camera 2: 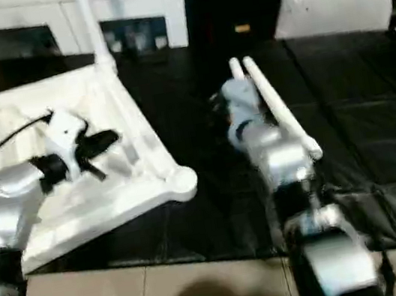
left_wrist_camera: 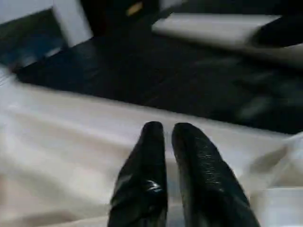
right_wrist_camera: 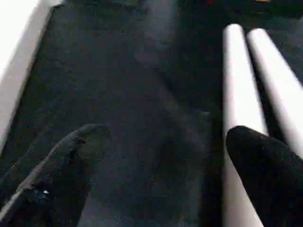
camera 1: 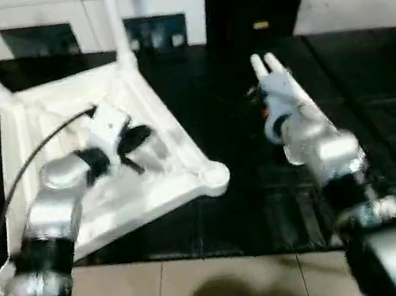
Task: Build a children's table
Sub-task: Rotate table base, then pick table leg
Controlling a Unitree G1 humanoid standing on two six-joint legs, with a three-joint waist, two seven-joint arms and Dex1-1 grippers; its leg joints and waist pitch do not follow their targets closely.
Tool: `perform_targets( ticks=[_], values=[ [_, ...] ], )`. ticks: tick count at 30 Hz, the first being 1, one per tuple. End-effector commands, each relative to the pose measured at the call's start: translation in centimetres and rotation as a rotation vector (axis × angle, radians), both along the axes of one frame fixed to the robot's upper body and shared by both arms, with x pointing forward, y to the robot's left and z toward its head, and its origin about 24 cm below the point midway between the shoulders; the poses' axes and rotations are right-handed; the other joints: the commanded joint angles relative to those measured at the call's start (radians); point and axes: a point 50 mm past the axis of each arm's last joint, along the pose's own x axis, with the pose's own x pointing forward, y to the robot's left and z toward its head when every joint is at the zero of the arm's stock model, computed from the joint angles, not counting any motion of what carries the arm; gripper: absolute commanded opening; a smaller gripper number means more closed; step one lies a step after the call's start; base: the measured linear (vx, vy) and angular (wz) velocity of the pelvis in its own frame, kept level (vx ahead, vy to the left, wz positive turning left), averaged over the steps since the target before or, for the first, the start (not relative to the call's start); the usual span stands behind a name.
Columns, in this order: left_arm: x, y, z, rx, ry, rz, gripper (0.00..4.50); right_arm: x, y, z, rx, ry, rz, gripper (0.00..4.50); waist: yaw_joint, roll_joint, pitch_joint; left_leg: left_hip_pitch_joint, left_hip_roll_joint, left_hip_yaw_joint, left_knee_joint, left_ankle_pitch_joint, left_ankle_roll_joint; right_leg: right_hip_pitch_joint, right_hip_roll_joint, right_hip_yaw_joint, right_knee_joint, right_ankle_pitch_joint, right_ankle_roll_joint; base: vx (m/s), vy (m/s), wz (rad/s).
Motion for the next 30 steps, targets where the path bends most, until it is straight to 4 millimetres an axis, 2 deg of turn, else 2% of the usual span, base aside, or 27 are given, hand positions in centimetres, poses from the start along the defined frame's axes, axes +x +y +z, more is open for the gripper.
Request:
perform_targets(
  ticks=[1, 2, 3, 4, 6, 7, 10, 11, 12, 13, 14, 15, 17, 18, 19, 20, 21, 22, 24, 25, 26, 27, 30],
  values=[
    [-0.9, -1.1, 1.1, -0.037, 0.0, -0.066, 0.98, 0.4, -0.8, -0.2, 0.013, 0.04, -0.047, 4.5, -0.006, 0.021, -0.069, 0.017, 0.02, -0.002, -0.066, -0.314, -0.044, 0.047, -0.048, 0.043, -0.078, -0.316, -0.189, 0.0, 0.0, 0.0],
    [-1.1, -1.3, 1.1, -0.039, 0.005, -0.077, 0.98, 0.6, -1.0, -0.1, 0.01, 0.046, -0.054, 4.5, -0.005, 0.022, -0.071, 0.019, 0.022, -0.002, -0.064, -0.319, -0.047, 0.047, -0.049, 0.043, -0.075, -0.319, -0.187, 0.0, 0.0, 0.0],
    [-2.7, -2.1, 1.3, -0.045, 0.038, -0.136, 1.07, 1.4, -1.8, 0.1, 0.001, 0.084, -0.078, 4.5, -0.009, 0.018, -0.065, 0.017, 0.023, -0.003, -0.067, -0.327, -0.049, 0.045, -0.047, 0.041, -0.073, -0.318, -0.186, 0.0, 0.0, 0.0],
    [-2.7, -2.1, 1.3, -0.045, 0.038, -0.136, 1.07, 1.4, -1.8, 0.1, 0.001, 0.084, -0.078, 4.5, -0.009, 0.02, -0.066, 0.017, 0.023, -0.004, -0.065, -0.328, -0.05, 0.046, -0.047, 0.041, -0.07, -0.314, -0.19, 0.0, 0.0, 0.0],
    [-3.4, -2.4, 1.4, -0.048, 0.056, -0.163, 1.28, 1.6, -2.2, 0.1, -0.014, 0.102, -0.086, 4.5, -0.01, 0.018, -0.06, 0.014, 0.017, -0.001, -0.064, -0.328, -0.038, 0.043, -0.042, 0.041, -0.076, -0.321, -0.18, 0.0, 0.0, 0.0],
    [-4.1, -2.5, 1.5, -0.049, 0.07, -0.173, 1.35, 1.9, -2.8, 0.1, -0.049, 0.12, -0.091, 4.5, -0.01, 0.016, -0.062, 0.014, 0.018, -0.001, -0.063, -0.321, -0.036, 0.043, -0.044, 0.041, -0.071, -0.321, -0.181, 0.0, 0.0, 0.0],
    [-4.8, -2.6, 1.5, -0.037, 0.087, -0.179, 1.49, 2.1, -3.5, 0.1, -0.087, 0.136, -0.112, 4.5, -0.013, 0.015, -0.053, 0.012, 0.016, 0.0, -0.062, -0.327, -0.027, 0.04, -0.04, 0.039, -0.076, -0.336, -0.175, 0.0, 0.0, 0.0],
    [-5.1, -2.6, 1.6, -0.035, 0.094, -0.18, 1.61, 2.1, -3.7, 0.1, -0.102, 0.139, -0.119, 4.5, -0.015, 0.011, -0.05, 0.011, 0.015, 0.0, -0.064, -0.326, -0.023, 0.04, -0.039, 0.039, -0.078, -0.342, -0.17, 0.0, 0.0, 0.0],
    [-5.5, -2.7, 1.8, -0.037, 0.101, -0.174, 1.72, 2.1, -4.0, -0.2, -0.114, 0.159, -0.128, 4.5, -0.018, 0.01, -0.05, 0.007, 0.017, -0.003, -0.064, -0.32, -0.025, 0.043, -0.042, 0.038, -0.07, -0.344, -0.17, 0.0, 0.0, 0.0],
    [-5.6, -2.7, 1.8, -0.036, 0.103, -0.171, 1.79, 2.1, -4.1, -0.3, -0.115, 0.167, -0.135, 4.5, -0.019, 0.011, -0.048, 0.007, 0.016, -0.002, -0.064, -0.317, -0.023, 0.042, -0.041, 0.038, -0.074, -0.341, -0.17, 0.0, 0.0, 0.0],
    [-5.9, -2.6, 2.0, -0.027, 0.108, -0.169, 1.84, 2.0, -4.1, -0.7, -0.098, 0.187, -0.131, 4.5, -0.022, -0.004, -0.041, 0.003, 0.015, 0.001, -0.065, -0.314, -0.015, 0.038, -0.041, 0.039, -0.079, -0.345, -0.167, 0.0, 0.0, 0.0],
    [-6.3, -2.5, 2.1, -0.016, 0.117, -0.168, 2.0, 1.8, -4.1, -1.1, -0.074, 0.212, -0.126, 4.5, -0.024, 0.005, -0.044, 0.003, 0.016, -0.002, -0.064, -0.309, -0.015, 0.042, -0.043, 0.039, -0.071, -0.34, -0.172, 0.0, 0.0, 0.0],
    [-6.4, -2.5, 2.1, -0.014, 0.121, -0.168, 2.11, 1.8, -4.1, -1.2, -0.067, 0.219, -0.125, 4.5, -0.028, 0.004, -0.045, -0.002, 0.016, 0.0, -0.062, -0.28, -0.006, 0.042, -0.04, 0.04, -0.069, -0.298, -0.181, 0.0, 0.0, 0.0],
    [-6.5, -2.3, 2.3, -0.001, 0.12, -0.156, 2.21, 1.7, -3.8, -1.5, -0.014, 0.24, -0.123, 4.5, -0.027, -0.001, -0.046, -0.008, 0.014, 0.001, -0.061, -0.244, 0.005, 0.046, -0.039, 0.04, -0.065, -0.257, -0.187, 0.0, 0.0, 0.0],
    [-6.5, -2.2, 2.4, 0.001, 0.121, -0.152, 2.29, 1.6, -3.7, -1.8, 0.013, 0.258, -0.124, 4.5, -0.028, 0.0, -0.049, -0.011, 0.015, 0.003, -0.058, -0.206, 0.018, 0.046, -0.038, 0.041, -0.058, -0.197, -0.2, 0.0, 0.0, 0.0],
    [-6.5, -2.2, 2.4, 0.002, 0.122, -0.151, 2.36, 1.5, -3.6, -1.9, 0.018, 0.261, -0.124, 4.5, -0.029, 0.001, -0.046, -0.012, 0.015, 0.004, -0.059, -0.202, 0.023, 0.044, -0.038, 0.041, -0.058, -0.189, -0.206, 0.0, 0.0, 0.0],
    [-6.6, -2.2, 2.5, 0.005, 0.124, -0.146, 2.42, 1.4, -3.6, -2.1, 0.034, 0.279, -0.13, 4.5, -0.03, 0.001, -0.043, -0.01, 0.016, 0.005, -0.058, -0.212, 0.026, 0.042, -0.038, 0.04, -0.06, -0.201, -0.211, 0.0, 0.0, 0.0],
    [-6.6, -2.1, 2.5, 0.007, 0.124, -0.143, 2.5, 1.4, -3.6, -2.3, 0.037, 0.285, -0.135, 4.22, -0.029, 0.002, -0.042, -0.008, 0.017, 0.005, -0.059, -0.219, 0.026, 0.041, -0.038, 0.04, -0.061, -0.211, -0.214, 0.0, 0.0, 0.0],
    [-6.7, -2.1, 2.6, 0.01, 0.125, -0.142, 2.67, 1.2, -3.5, -2.4, 0.057, 0.308, -0.14, 4.15, -0.029, 0.003, -0.04, -0.007, 0.017, 0.005, -0.06, -0.235, 0.022, 0.04, -0.038, 0.039, -0.063, -0.23, -0.212, 0.0, 0.0, 0.0],
    [-6.7, -2.1, 2.6, 0.011, 0.126, -0.142, 2.73, 1.2, -3.4, -2.5, 0.084, 0.323, -0.14, 4.1, -0.028, 0.0, -0.041, -0.004, 0.018, 0.005, -0.06, -0.245, 0.017, 0.039, -0.038, 0.039, -0.065, -0.245, -0.208, 0.0, 0.0, 0.0],
    [-6.7, -2.1, 2.7, 0.011, 0.127, -0.142, 2.73, 1.2, -3.3, -2.5, 0.099, 0.327, -0.139, 4.1, -0.028, 0.0, -0.041, -0.004, 0.018, 0.005, -0.06, -0.245, 0.017, 0.039, -0.038, 0.039, -0.065, -0.245, -0.208, 0.0, 0.0, 0.0],
    [-6.8, -2.1, 2.8, 0.01, 0.127, -0.142, 2.77, 1.2, -3.2, -2.5, 0.133, 0.339, -0.138, 3.96, -0.027, 0.003, -0.041, -0.003, 0.018, 0.004, -0.061, -0.253, 0.012, 0.039, -0.039, 0.039, -0.064, -0.251, -0.207, 0.0, 0.0, 0.0],
    [-6.7, -2.1, 2.9, 0.008, 0.127, -0.141, 2.77, 1.1, -3.0, -2.3, 0.193, 0.362, -0.133, 3.64, -0.027, 0.003, -0.038, -0.003, 0.018, 0.004, -0.062, -0.272, 0.002, 0.038, -0.038, 0.039, -0.065, -0.259, -0.206, 0.0, 0.0, 0.0]
  ],
)
